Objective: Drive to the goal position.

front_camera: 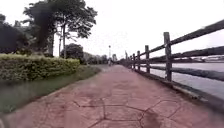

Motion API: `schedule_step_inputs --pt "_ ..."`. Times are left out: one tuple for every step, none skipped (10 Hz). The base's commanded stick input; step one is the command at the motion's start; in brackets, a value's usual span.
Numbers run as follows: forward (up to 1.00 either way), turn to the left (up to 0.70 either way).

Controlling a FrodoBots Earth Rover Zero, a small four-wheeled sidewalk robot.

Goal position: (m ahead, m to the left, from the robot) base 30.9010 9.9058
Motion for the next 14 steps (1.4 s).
schedule_step_inputs --pt "1.00 0.00" --pt "1.00 0.32" --pt "1.00 0.28" --pt "1.00 0.07" --pt "1.00 0.00" --pt "1.00 0.00" --pt "1.00 0.00" --pt "1.00 0.00" --pt "1.00 0.00" --pt "1.00 0.00" --pt "1.00 0.00" --pt "1.00 0.00" --pt "1.00 0.00" --pt "1.00 0.00"
